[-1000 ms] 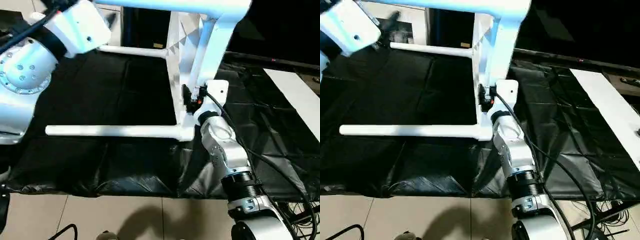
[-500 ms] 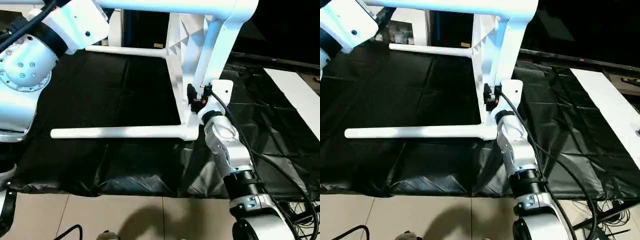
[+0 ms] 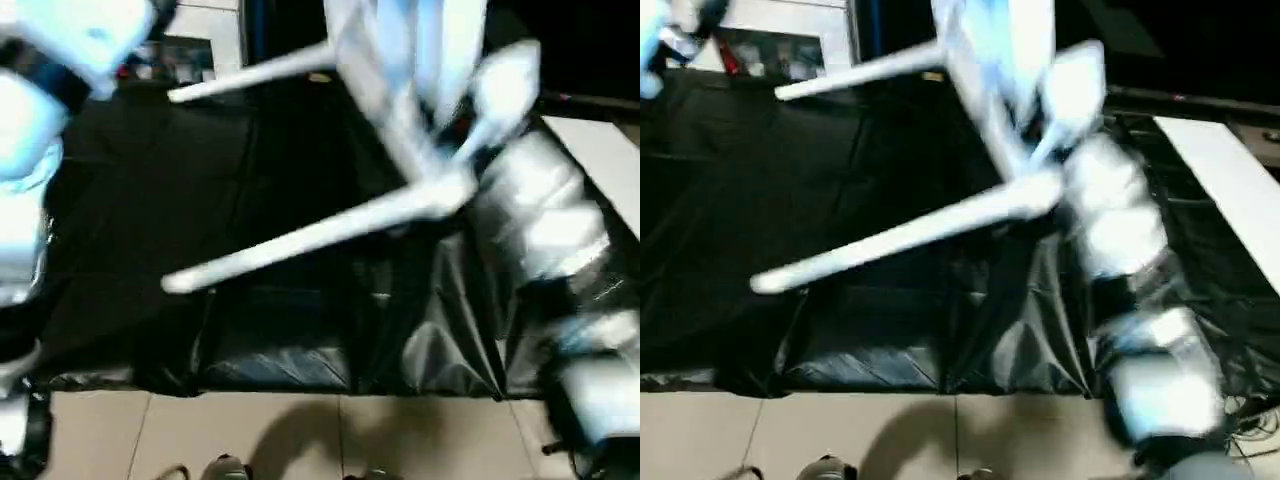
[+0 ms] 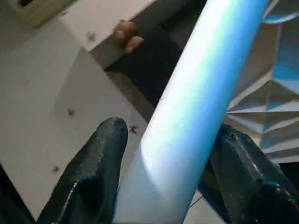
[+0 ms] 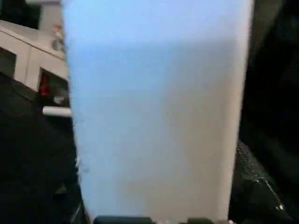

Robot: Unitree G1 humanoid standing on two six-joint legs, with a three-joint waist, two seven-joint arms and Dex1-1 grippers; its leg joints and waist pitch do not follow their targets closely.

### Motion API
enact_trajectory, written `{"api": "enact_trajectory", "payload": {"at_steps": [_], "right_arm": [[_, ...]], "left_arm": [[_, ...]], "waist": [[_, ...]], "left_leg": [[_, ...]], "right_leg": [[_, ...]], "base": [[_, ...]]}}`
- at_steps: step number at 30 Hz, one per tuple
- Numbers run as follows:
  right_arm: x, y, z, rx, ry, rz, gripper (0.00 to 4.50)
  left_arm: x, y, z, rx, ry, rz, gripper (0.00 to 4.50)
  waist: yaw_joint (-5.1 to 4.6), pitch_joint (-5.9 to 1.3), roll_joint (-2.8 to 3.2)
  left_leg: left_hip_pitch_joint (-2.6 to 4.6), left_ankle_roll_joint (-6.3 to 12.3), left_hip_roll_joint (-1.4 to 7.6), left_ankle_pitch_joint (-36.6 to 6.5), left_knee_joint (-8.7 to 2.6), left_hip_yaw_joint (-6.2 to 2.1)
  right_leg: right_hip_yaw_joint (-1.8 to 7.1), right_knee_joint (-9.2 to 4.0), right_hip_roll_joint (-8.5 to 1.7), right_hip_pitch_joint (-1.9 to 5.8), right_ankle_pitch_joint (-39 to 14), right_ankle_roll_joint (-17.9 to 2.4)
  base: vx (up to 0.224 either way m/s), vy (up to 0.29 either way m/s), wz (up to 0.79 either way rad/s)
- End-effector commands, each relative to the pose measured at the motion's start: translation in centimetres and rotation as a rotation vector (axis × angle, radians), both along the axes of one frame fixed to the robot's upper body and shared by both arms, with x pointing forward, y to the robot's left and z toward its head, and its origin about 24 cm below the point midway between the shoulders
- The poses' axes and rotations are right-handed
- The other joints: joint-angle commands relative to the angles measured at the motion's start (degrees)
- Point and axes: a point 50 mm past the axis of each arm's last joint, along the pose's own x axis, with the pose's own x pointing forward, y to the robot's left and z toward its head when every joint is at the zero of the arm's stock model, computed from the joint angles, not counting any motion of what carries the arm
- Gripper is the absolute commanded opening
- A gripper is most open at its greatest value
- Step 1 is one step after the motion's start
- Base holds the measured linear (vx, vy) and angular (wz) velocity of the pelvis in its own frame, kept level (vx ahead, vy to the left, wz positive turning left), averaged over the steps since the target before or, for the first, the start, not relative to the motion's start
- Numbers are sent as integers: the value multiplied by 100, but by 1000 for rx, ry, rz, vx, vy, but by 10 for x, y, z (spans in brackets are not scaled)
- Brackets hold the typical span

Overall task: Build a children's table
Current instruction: Flip table

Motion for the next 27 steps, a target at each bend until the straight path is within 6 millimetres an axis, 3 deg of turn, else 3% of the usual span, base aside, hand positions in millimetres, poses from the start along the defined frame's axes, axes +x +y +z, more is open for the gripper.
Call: {"api": "enact_trajectory", "payload": {"at_steps": [1, 3, 4, 5, 7, 8, 9, 10, 11, 12, 15, 17, 19, 22, 23, 25, 27], "right_arm": [[-6, -12, 20, -56, -61, 76, 197], [-3, -26, 47, -96, -115, 22, 197], [-3, -29, 53, -106, -126, 11, 197], [-2, -32, 62, -120, -145, -3, 196], [-3, -34, 68, -130, -161, -12, 195], [-3, -36, 80, -147, -182, -14, 194], [-4, -36, 82, -154, -183, -9, 194], [-4, -35, 85, -173, -183, 5, 194], [-5, -33, 86, -192, -177, 25, 194], [-5, -30, 85, -209, -166, 55, 194], [-8, -19, 76, -300, -108, 171, 194], [-10, -13, 68, -363, -79, 223, 263], [-10, -12, 66, -372, -73, 233, 280], [-12, -10, 64, -379, -72, 261, 306], [-12, -10, 65, -383, -81, 261, 314], [-12, -11, 65, -384, -83, 260, 325], [-14, -11, 68, -377, -110, 269, 349]], "left_arm": [[11, 49, -24, -331, 112, 145, 269], [8, 53, -46, -412, 158, 135, 267], [7, 53, -52, -430, 171, 132, 264], [6, 52, -60, -454, 192, 122, 262], [6, 51, -67, -474, 209, 115, 256], [5, 47, -83, -481, 256, 114, 248], [5, 46, -88, -482, 272, 111, 248], [4, 43, -97, -486, 300, 106, 246], [5, 40, -103, -486, 324, 104, 239], [6, 38, -108, -484, 347, 104, 239], [9, 34, -117, -462, 386, 97, 227], [12, 35, -117, -454, 390, 100, 221], [13, 35, -117, -455, 391, 100, 213], [18, 37, -118, -441, 402, 104, 208], [20, 37, -119, -437, 405, 106, 206], [21, 37, -119, -437, 408, 104, 205], [28, 37, -122, -428, 417, 104, 197]], "waist": [[16, -420, -66], [33, -406, -66], [17, -383, -115], [54, -381, -83], [74, -359, -74], [70, -346, -66], [60, -348, -110], [45, -335, -121], [44, -325, -123], [42, -327, -171], [38, -302, -177], [47, -328, -192], [51, -322, -222], [32, -319, -189], [14, -332, -229], [10, -336, -255], [-45, -343, -253]], "left_leg": [[81, -20, 80, -204, -289, 45], [99, -50, 88, -409, -292, 52], [108, -48, 106, -620, -289, 66], [123, -76, 114, -751, -301, 57], [152, -104, 126, -987, -309, 63], [160, -132, 140, -1109, -318, 56], [173, -201, 150, -1314, -333, 36], [218, -253, 166, -1571, -341, 34], [227, -302, 165, -1822, -355, 12], [247, -304, 166, -1912, -349, 13], [303, -346, 153, -2398, -353, -8], [282, -382, 156, -2518, -378, -43], [283, -361, 141, -2622, -378, -50], [302, -478, 144, -2913, -399, -105], [327, -482, 131, -3163, -384, -126], [320, -436, 123, -3188, -374, -140], [256, -417, 120, -3048, -392, -168]], "right_leg": [[231, -276, -317, 365, 364, -1041], [230, -315, -323, 343, -15, -1031], [238, -351, -337, 310, -328, -1008], [230, -373, -349, 299, -628, -965], [235, -422, -345, 242, -981, -862], [233, -436, -353, 219, -1112, -825], [213, -456, -349, 217, -1422, -733], [216, -495, -344, 159, -1607, -660], [207, -511, -337, 152, -1820, -590], [205, -525, -337, 135, -1910, -557], [214, -593, -336, 58, -2421, -405], [205, -588, -339, 81, -2336, -333], [207, -609, -346, 73, -2487, -277], [177, -640, -359, 60, -2763, -234], [152, -670, -356, 43, -2947, -165], [146, -680, -365, 50, -3068, -113], [135, -690, -387, 90, -3171, -99]], "base": [[0, 0, 0], [0, 0, 0], [0, 0, 0], [0, 0, 0], [0, 0, 0], [0, 0, 0], [0, 0, 0], [0, 0, 0], [0, 0, 0], [0, 0, 0], [0, 0, 0], [0, 0, 0], [0, 0, 0], [0, 0, 0], [0, 0, 0], [0, 0, 0], [0, 0, 0]]}}
